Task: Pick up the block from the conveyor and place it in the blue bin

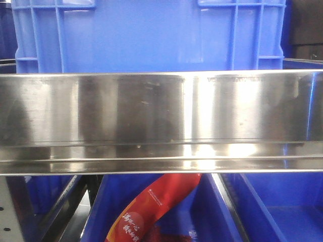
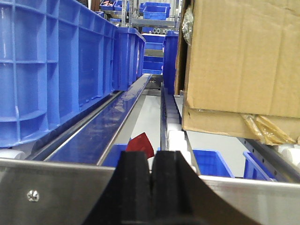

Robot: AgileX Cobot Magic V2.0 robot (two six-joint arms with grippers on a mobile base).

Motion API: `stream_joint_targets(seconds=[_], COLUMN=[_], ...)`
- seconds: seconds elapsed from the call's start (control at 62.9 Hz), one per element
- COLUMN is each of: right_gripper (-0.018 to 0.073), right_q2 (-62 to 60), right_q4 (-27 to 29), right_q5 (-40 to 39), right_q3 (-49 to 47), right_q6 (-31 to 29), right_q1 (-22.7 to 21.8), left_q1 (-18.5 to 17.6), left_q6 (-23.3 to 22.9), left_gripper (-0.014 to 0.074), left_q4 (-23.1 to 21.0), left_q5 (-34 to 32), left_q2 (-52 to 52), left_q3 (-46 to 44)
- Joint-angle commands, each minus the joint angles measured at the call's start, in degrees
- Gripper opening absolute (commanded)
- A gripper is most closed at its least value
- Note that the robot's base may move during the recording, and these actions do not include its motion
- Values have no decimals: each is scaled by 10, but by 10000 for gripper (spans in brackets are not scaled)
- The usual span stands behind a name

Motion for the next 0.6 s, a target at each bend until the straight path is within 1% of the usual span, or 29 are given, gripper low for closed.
stream_joint_targets(seconds=[0.0,0.048,0.064,0.095,0.111,0.127,0.175,0.191,0.239,0.27,0.334,0.413,0.541,0.588], right_gripper=[-162,-162,-162,-162,-162,-162,-162,-162,-162,-162,-162,-162,-162,-162], right_q2=[-2,-2,-2,-2,-2,-2,-2,-2,-2,-2,-2,-2,-2,-2], right_q4=[1,1,1,1,1,1,1,1,1,1,1,1,1,1], right_q5=[-13,-13,-13,-13,-13,-13,-13,-13,-13,-13,-13,-13,-13,-13], right_q3=[0,0,0,0,0,0,0,0,0,0,0,0,0,0], right_q6=[-5,-5,-5,-5,-5,-5,-5,-5,-5,-5,-5,-5,-5,-5], right_q1=[-3,-3,-3,-3,-3,-3,-3,-3,-3,-3,-3,-3,-3,-3], left_q1=[3,6,7,10,12,14,25,29,42,54,74,90,94,94], left_q6=[-1,-1,-8,-29,-42,-66,-116,-135,-159,-167,-167,-167,-167,-167], left_gripper=[-111,-111,-111,-111,-111,-111,-111,-111,-111,-111,-111,-111,-111,-111], left_q4=[3,29,35,43,56,69,120,152,214,240,238,235,235,235], left_q5=[-4,0,0,-1,-1,-1,-4,-8,-13,-18,-26,-39,-76,-96], left_q2=[-3,-9,-13,-17,-20,-23,-36,-41,-50,-59,-75,-92,-118,-118], left_q3=[1,8,12,17,20,24,39,44,60,75,105,140,196,196])
